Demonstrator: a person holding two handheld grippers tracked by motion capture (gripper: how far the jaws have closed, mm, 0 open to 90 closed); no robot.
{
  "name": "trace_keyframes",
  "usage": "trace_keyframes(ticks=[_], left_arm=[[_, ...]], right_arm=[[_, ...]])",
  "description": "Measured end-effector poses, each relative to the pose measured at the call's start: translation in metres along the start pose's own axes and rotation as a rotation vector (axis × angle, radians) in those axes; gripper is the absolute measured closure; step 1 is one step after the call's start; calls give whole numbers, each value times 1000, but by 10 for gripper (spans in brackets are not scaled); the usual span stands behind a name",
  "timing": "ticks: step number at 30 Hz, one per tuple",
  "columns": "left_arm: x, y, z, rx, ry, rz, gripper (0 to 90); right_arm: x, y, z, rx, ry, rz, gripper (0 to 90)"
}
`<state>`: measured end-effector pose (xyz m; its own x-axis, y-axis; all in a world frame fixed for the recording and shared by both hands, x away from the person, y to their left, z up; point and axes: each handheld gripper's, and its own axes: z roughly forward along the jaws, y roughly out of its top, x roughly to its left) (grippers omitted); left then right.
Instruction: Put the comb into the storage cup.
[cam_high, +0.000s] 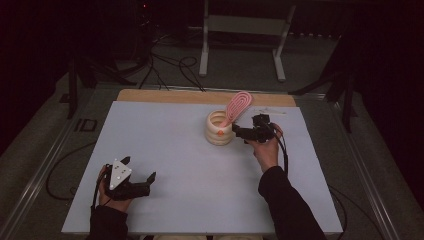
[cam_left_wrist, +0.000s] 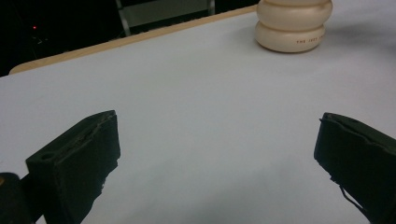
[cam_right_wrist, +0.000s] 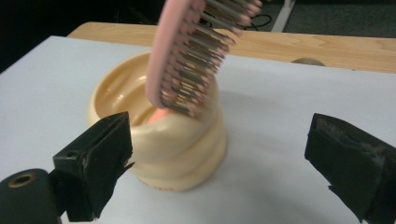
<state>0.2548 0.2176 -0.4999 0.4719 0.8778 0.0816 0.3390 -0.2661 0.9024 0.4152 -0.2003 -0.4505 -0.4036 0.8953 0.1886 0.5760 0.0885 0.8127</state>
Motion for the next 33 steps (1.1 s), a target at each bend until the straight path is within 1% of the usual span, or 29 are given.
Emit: trace_keyframes(ticks=[3,12,16,17,19,20,22,23,24,25,27,30,31,33], left_arm=[[0,0,0,2,2,-2,9],[0,0,1,6,1,-14,3],[0,0,2,10,2,-14,3],[0,0,2,10,2,-14,3],[0,0,2,9,2,-16,3],[0,0,2,9,3,-16,3],[0,0,2,9,2,-17,3],[0,0,2,9,2,-17,3],[0,-1,2,11,3,-15,3],[0,-1,2,10,4,-15,3],[0,-1,2,9,2,-16,2],[-1,-1,3,10,1,-14,3],[-1,-1,3,11,2,-12,3],[-1,-1,3,11,-1,-14,3]], right_arm=[[-3,-3,-4,-1,-6,-8,73],[-12,-19,-16,13,-4,-7,73],[-13,-21,-17,16,-8,-6,73],[-17,-27,-23,24,-8,-7,73],[-17,-27,-25,23,-13,-15,73],[-16,-28,-28,24,-17,-34,73],[-14,-30,-33,22,-13,-54,73],[-14,-30,-33,22,-13,-54,73],[-12,-31,-34,21,-14,-65,73],[-9,-34,-38,23,-17,-94,73],[-6,-39,-42,27,-26,-130,73],[-5,-42,-43,28,-34,-142,73],[-4,-48,-50,21,-47,-170,73],[-2,-53,-54,15,-54,-183,74]])
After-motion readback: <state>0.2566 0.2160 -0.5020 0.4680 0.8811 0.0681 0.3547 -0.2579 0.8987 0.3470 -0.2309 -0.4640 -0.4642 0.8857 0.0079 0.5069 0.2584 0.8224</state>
